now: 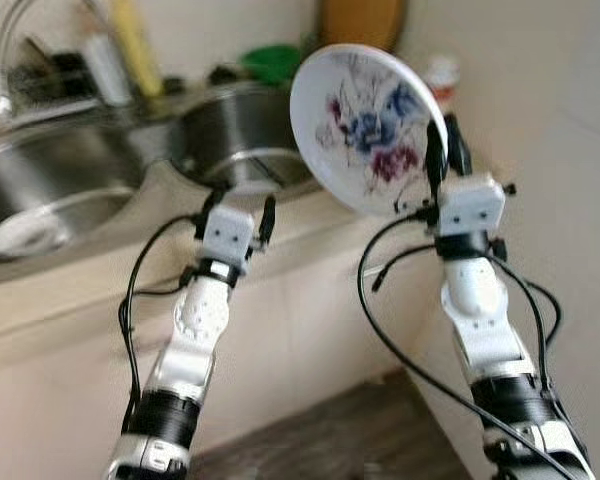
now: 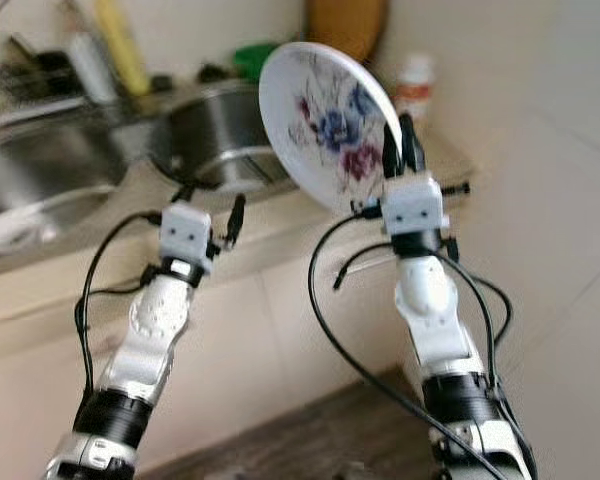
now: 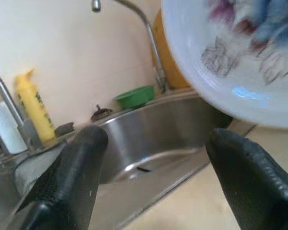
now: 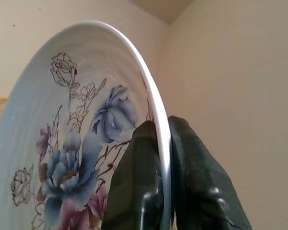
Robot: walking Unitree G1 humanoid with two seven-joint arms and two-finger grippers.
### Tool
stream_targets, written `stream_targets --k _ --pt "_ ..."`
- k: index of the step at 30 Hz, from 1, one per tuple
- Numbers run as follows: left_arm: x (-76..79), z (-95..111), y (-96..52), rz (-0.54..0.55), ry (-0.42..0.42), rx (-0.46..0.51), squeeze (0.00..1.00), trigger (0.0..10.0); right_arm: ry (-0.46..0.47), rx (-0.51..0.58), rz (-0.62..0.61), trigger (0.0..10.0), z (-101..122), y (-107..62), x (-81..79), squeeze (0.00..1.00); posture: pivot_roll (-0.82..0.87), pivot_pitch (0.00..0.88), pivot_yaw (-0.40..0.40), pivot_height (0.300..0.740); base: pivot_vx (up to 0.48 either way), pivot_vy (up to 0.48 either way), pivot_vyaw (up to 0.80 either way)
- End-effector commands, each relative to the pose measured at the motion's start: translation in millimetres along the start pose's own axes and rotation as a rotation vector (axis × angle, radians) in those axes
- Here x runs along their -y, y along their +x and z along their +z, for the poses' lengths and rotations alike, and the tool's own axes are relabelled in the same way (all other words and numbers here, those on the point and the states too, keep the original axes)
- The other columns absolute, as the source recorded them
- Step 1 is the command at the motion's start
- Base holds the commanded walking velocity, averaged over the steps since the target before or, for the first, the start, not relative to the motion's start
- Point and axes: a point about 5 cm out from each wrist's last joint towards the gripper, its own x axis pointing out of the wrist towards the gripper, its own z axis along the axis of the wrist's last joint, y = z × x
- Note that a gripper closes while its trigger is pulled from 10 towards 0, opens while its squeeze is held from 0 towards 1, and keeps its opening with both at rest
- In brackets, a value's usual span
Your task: Kitchen organization
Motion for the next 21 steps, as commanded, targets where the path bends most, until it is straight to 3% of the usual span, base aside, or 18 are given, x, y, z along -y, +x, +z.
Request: stream_targets --k 1,16,17,19,20,21 --pt "-6.8 0.5 -0.3 0.014 0.015 0.008 0.0 10.0 0.017 0.074 -0.03 0.0 12.8 8.4 1.5 0.0 -0.1 0.0 0.001 0.74 0.0 0.0 0.8" --pt "-5.5 -1.1 -1.6 0.014 0.029 0.005 0.0 10.0 0.02 0.09 -0.045 0.0 15.1 10.1 2.1 0.0 -0.1 0.0 -0.001 0.74 0.0 0.0 0.78" --pt "-5.6 -1.2 -1.6 0.014 0.029 0.006 0.0 10.0 0.017 0.086 -0.056 0.6 14.8 10.4 2.7 0.0 -0.1 0.0 -0.001 0.74 0.0 0.0 0.0" --pt "-5.7 -1.2 -1.6 0.014 0.029 0.006 0.0 10.0 0.015 0.082 -0.064 0.6 14.5 10.6 3.2 0.0 -0.1 0.0 -0.001 0.74 0.0 0.0 0.0" --pt "-5.8 -1.2 -1.6 0.015 0.029 0.006 0.0 10.0 0.013 0.078 -0.05 10.0 13.8 11.3 2.4 0.0 -0.1 0.0 -0.001 0.74 0.0 0.0 0.0" --pt "-5.9 -1.0 -1.4 0.016 0.029 0.007 0.0 10.0 -0.019 0.089 -0.021 10.0 14.7 12.0 0.7 0.0 -0.1 0.0 0.0 0.74 0.0 0.0 0.0"
